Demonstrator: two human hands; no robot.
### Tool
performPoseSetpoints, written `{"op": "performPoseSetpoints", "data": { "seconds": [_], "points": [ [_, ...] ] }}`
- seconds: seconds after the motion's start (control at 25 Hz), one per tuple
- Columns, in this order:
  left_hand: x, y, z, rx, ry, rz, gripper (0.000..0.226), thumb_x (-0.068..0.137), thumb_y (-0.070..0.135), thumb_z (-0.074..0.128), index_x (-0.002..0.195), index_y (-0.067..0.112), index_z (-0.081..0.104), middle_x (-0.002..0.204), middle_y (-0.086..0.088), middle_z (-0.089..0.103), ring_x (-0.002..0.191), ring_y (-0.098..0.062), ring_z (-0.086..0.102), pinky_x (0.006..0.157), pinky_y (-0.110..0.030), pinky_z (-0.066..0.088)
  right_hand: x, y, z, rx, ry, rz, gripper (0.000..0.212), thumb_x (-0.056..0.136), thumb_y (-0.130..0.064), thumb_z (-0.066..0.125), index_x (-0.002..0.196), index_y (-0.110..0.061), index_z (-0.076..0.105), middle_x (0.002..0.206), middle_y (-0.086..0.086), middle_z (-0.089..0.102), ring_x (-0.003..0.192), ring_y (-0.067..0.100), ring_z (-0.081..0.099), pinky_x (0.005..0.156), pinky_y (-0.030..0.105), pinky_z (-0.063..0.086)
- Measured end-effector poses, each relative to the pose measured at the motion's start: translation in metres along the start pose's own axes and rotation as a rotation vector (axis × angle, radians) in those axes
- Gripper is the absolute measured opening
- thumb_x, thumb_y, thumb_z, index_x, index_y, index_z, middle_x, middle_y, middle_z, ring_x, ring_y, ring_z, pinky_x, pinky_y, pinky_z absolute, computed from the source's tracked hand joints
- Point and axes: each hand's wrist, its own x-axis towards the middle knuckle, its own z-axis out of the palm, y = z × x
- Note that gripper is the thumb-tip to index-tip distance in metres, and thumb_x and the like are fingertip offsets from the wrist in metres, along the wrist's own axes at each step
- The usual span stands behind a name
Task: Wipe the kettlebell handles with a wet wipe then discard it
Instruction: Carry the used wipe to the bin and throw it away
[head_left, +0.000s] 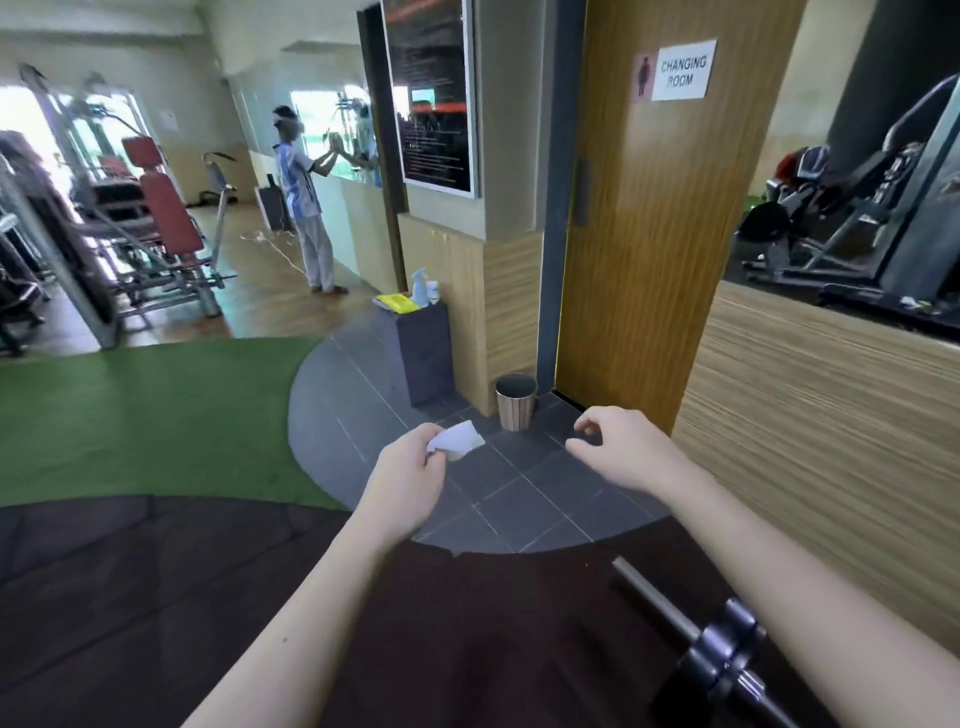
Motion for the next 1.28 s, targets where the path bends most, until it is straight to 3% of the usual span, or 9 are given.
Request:
{"op": "performPoseSetpoints", "data": {
  "seconds": [0.2,0.36,0.52,0.84,1.08,1.28],
  "points": [
    [0.105,-0.045,-0.012,-0.003,-0.009,0.004,0.024,0.102,0.016,0.045,0.091,0.027,0.063,0.075,0.001,0.063,0.06,-0.011,0.048,0.055,-0.026,0.04,0.112,-0.031,0.027,-0.006,0.013,-0.02,0.032,0.102,-0.041,0.061,0.127,-0.022,0.068,0.126,0.0,0.071,0.11,0.017,0.068,0.089,0.032,0.06],
    [0.212,-0.07,-0.015,-0.028,-0.023,0.022,0.024,0.104,0.019,0.044,0.094,0.027,0.065,0.08,0.0,0.067,0.065,-0.01,0.051,0.056,-0.023,0.04,0.217,-0.041,0.046,0.02,0.031,0.016,0.029,0.101,-0.042,0.061,0.122,-0.024,0.069,0.119,-0.003,0.072,0.105,0.017,0.068,0.09,0.04,0.063],
    [0.309,-0.089,-0.01,-0.032,-0.092,0.031,0.025,0.104,0.019,0.044,0.092,0.027,0.064,0.078,0.006,0.064,0.066,-0.008,0.05,0.058,-0.021,0.04,0.31,-0.049,0.066,0.057,0.011,0.08,0.028,0.1,-0.044,0.062,0.121,-0.026,0.068,0.116,-0.005,0.072,0.102,0.014,0.068,0.088,0.038,0.063],
    [0.566,-0.131,0.028,-0.025,-0.228,0.125,0.02,0.1,0.017,0.043,0.089,0.015,0.059,0.08,-0.01,0.063,0.063,-0.014,0.045,0.057,-0.031,0.04,0.513,-0.055,0.103,0.086,0.062,0.216,0.03,0.099,-0.043,0.062,0.114,-0.019,0.071,0.111,-0.003,0.074,0.101,0.018,0.069,0.087,0.043,0.062],
    [0.76,-0.138,0.05,0.011,-0.349,0.246,0.037,0.102,0.009,0.045,0.071,0.029,0.044,0.07,0.005,0.053,0.062,-0.014,0.046,0.057,-0.031,0.038,0.669,-0.05,0.117,0.101,0.129,0.359,0.027,0.101,-0.039,0.064,0.121,-0.023,0.069,0.117,-0.003,0.072,0.102,0.016,0.068,0.087,0.038,0.063],
    [0.882,-0.14,0.09,0.024,-0.455,0.294,0.022,0.104,0.01,0.044,0.089,0.015,0.06,0.074,0.002,0.059,0.062,-0.013,0.053,0.055,-0.026,0.039,0.783,-0.036,0.116,0.095,0.123,0.433,0.037,0.103,-0.036,0.063,0.136,-0.018,0.064,0.131,0.002,0.068,0.116,0.021,0.066,0.095,0.038,0.06]
  ]
}}
